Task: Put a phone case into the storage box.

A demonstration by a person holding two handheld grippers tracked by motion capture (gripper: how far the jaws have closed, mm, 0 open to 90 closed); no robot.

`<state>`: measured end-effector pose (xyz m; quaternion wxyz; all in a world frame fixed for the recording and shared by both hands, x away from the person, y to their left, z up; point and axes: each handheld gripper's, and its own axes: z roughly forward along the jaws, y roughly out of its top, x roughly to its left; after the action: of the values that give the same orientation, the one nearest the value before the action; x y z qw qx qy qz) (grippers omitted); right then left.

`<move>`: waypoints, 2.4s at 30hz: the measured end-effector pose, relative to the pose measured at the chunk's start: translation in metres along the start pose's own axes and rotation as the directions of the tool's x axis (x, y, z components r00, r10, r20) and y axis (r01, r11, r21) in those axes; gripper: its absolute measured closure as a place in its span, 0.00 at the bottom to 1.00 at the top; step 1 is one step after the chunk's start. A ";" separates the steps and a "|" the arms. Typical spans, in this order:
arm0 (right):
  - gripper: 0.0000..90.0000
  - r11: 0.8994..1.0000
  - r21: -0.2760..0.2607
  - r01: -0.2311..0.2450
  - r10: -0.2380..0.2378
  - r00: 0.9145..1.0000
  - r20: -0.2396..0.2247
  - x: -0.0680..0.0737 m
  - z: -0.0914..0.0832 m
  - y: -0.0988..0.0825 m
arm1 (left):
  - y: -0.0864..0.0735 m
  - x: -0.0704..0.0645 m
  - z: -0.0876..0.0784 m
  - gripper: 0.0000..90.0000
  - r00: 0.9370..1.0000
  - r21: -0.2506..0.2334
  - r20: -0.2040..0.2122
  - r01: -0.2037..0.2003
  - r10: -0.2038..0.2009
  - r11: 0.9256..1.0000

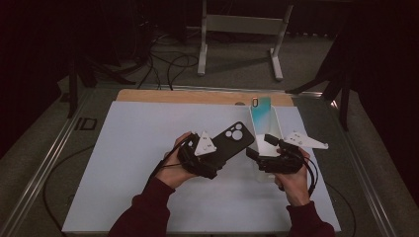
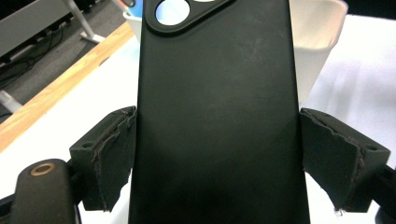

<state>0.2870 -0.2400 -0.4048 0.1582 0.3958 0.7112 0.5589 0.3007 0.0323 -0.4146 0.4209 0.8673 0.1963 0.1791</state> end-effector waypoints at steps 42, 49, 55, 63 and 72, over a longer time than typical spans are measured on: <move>0.88 0.994 0.072 -0.087 0.100 0.973 -0.206 0.019 0.026 0.008 | 0.007 -0.015 0.006 0.16 0.999 -0.022 -0.012 -0.042 0.041 0.999; 0.95 0.993 0.102 -0.058 0.077 0.978 -0.196 0.027 0.029 0.010 | 0.003 -0.013 0.010 0.14 1.000 -0.015 -0.015 -0.010 0.010 1.000; 0.95 0.995 0.098 -0.024 0.041 0.982 -0.183 0.026 0.027 0.016 | 0.003 -0.005 0.005 0.10 0.999 -0.034 0.038 0.037 -0.036 0.999; 0.95 0.996 0.091 0.002 0.013 0.987 -0.162 0.022 0.023 0.017 | 0.000 0.005 -0.002 0.09 0.993 -0.040 0.080 0.086 -0.082 0.996; 0.95 0.995 0.087 0.055 -0.033 0.973 -0.229 0.024 0.018 0.019 | -0.001 0.006 -0.003 0.06 0.987 -0.041 0.130 0.100 -0.094 0.994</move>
<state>0.2911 -0.2085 -0.3879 0.0694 0.3202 0.7585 0.5633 0.3049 0.0376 -0.4126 0.4614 0.8561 0.2067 0.1072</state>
